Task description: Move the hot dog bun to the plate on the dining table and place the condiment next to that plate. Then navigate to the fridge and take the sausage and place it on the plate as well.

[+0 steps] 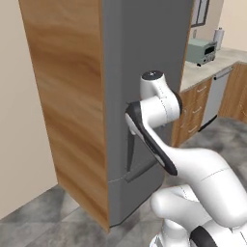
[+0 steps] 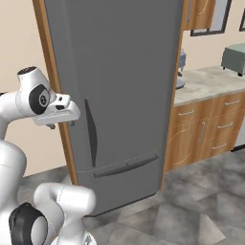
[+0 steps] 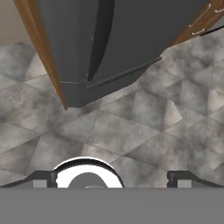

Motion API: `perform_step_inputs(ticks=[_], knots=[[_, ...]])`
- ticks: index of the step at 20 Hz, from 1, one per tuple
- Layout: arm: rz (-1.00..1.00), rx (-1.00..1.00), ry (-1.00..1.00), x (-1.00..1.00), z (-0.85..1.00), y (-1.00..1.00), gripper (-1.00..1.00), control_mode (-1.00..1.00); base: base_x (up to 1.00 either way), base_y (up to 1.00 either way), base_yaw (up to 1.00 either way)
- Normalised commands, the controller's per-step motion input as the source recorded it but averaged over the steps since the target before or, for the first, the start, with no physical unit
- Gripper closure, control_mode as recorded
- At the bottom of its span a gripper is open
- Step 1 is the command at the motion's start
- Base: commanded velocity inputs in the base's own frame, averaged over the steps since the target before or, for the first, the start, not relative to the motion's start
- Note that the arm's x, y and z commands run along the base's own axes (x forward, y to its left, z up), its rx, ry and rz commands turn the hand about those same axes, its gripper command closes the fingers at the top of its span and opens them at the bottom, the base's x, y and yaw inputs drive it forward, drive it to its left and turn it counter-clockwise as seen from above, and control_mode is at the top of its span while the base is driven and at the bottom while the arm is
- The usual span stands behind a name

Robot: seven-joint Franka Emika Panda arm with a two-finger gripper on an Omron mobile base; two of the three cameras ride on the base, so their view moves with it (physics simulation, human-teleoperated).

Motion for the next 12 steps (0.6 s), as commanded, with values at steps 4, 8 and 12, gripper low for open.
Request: perform_step_inputs(ticks=[4,8,12], knots=[[0.0,0.0,0.0,0.0,0.0,0.0,-1.0,1.0,0.12,-0.15,0.12],[0.13,0.07,-0.02,0.53,-0.05,-0.38,-1.0,-1.0,0.0,0.0,0.0],[0.2,0.15,-0.11,0.92,-0.25,-0.34,-1.0,-1.0,0.0,0.0,0.0]])
